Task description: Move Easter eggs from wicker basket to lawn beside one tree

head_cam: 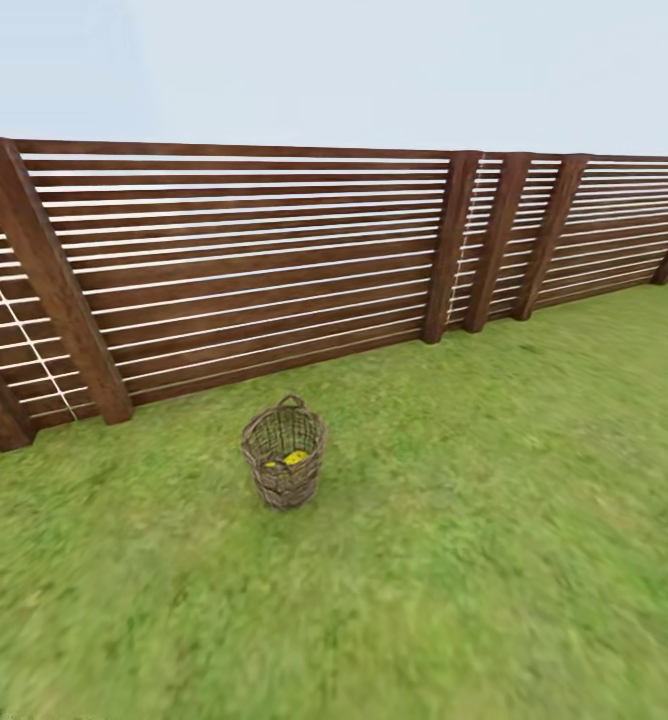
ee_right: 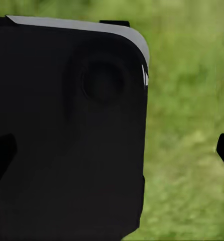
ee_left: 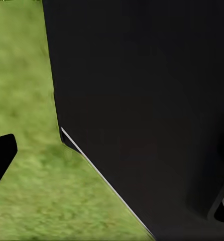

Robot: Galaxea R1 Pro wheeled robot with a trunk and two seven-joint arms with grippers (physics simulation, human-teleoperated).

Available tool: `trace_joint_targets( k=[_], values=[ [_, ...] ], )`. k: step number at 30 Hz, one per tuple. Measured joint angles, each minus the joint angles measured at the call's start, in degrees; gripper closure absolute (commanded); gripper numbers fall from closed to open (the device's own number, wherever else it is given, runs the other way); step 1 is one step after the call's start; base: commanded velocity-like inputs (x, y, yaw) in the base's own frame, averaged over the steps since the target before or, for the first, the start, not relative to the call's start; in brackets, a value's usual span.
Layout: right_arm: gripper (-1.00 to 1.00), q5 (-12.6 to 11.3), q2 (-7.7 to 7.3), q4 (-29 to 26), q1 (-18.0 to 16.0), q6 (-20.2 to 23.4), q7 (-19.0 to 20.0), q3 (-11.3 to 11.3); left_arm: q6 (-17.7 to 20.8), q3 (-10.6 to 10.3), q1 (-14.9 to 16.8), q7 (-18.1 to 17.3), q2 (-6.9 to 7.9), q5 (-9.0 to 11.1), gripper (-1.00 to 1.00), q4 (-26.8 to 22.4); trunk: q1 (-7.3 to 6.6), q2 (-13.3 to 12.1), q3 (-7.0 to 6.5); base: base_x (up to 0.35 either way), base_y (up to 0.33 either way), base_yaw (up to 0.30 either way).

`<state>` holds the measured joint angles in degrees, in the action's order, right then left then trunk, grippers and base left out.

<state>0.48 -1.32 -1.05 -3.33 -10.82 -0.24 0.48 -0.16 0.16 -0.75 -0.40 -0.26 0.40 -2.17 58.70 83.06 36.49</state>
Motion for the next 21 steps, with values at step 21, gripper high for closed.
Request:
trace_joint_targets(
  k=[21],
  values=[
    [-1.0, 0.1, -0.16, 0.0, 0.0, 0.0, 0.0, 0.0, 0.0, 0.0, 0.0, 0.1, 0.0, 0.0, -1.0, 0.0, 0.0, 0.0, 0.0, 0.265, -0.225, 0.229]
  ],
)
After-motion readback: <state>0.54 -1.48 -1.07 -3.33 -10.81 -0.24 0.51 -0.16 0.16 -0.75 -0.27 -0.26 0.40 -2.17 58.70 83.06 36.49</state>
